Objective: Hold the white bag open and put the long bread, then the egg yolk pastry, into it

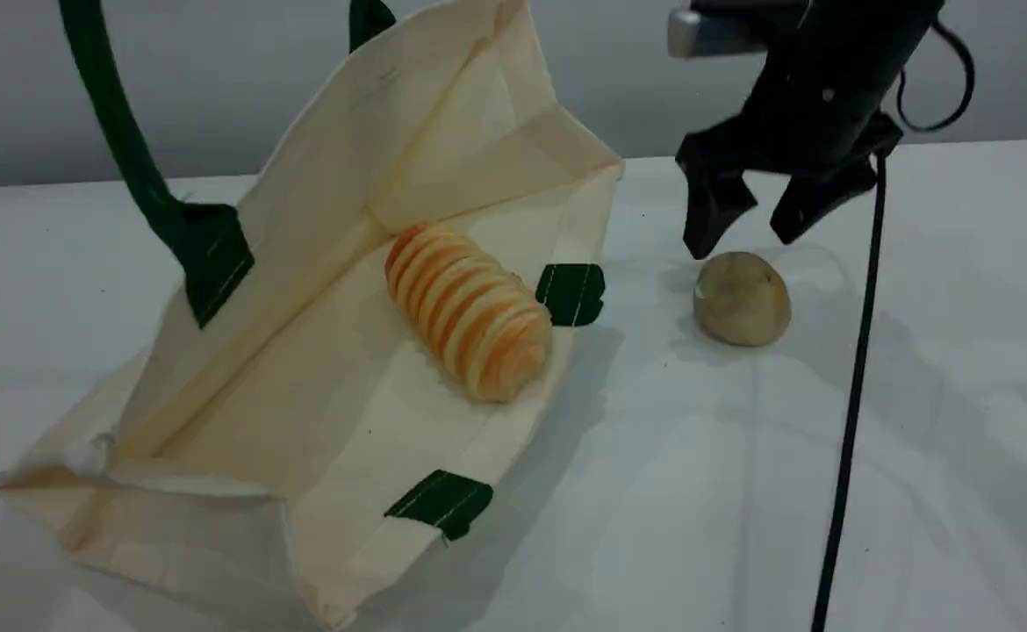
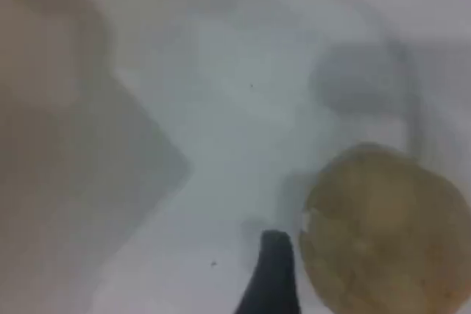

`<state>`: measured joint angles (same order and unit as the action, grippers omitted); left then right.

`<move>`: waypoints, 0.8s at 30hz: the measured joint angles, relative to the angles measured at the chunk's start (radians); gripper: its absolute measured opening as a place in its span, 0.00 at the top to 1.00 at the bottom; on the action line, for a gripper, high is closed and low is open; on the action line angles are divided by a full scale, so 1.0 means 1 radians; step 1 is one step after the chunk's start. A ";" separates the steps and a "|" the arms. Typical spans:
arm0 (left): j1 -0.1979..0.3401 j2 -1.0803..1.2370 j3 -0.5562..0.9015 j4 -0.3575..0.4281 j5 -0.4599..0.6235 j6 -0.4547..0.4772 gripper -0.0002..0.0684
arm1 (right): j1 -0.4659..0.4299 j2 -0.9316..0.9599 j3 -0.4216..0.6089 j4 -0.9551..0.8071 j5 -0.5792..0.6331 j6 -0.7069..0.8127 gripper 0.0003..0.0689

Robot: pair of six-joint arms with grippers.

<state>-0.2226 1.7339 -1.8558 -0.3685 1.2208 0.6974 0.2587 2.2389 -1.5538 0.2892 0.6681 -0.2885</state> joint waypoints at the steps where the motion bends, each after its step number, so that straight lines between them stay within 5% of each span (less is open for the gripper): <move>1: 0.000 0.000 0.000 -0.001 0.000 0.000 0.88 | 0.000 0.008 0.000 -0.002 -0.007 0.000 0.16; 14: 0.000 0.000 0.000 0.000 0.000 0.001 0.88 | 0.000 0.060 0.000 -0.003 -0.026 -0.001 0.20; 24: 0.000 0.000 0.000 0.003 0.000 0.001 0.88 | 0.000 0.065 0.000 -0.005 -0.016 -0.001 0.49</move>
<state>-0.2226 1.7339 -1.8558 -0.3657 1.2208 0.6981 0.2587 2.3039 -1.5538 0.2838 0.6525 -0.2896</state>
